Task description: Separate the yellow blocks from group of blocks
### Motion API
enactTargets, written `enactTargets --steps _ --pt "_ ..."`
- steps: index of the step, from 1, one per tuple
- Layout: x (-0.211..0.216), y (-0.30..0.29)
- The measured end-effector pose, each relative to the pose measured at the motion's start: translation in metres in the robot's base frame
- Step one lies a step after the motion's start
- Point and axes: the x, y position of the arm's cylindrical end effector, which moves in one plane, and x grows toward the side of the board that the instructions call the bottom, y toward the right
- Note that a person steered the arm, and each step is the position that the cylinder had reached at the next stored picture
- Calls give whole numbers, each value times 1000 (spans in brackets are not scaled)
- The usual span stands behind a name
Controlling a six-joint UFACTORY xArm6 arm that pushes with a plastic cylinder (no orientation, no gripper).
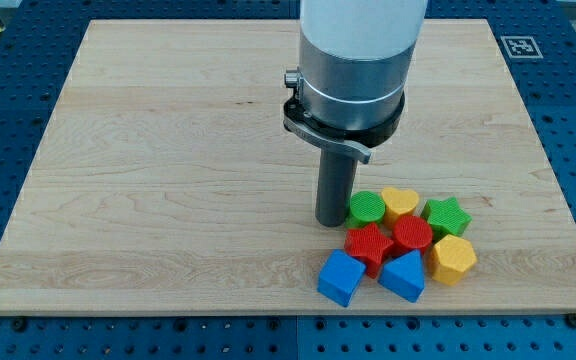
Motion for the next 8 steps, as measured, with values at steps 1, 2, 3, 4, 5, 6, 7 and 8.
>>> enactTargets --steps 1,2,3,4,5,6,7,8 --pt "-21 -1" --pt "-72 30" --pt "-79 116" --pt "-62 206" --pt "-14 252" --pt "52 256" --pt "86 235" --pt "86 202"
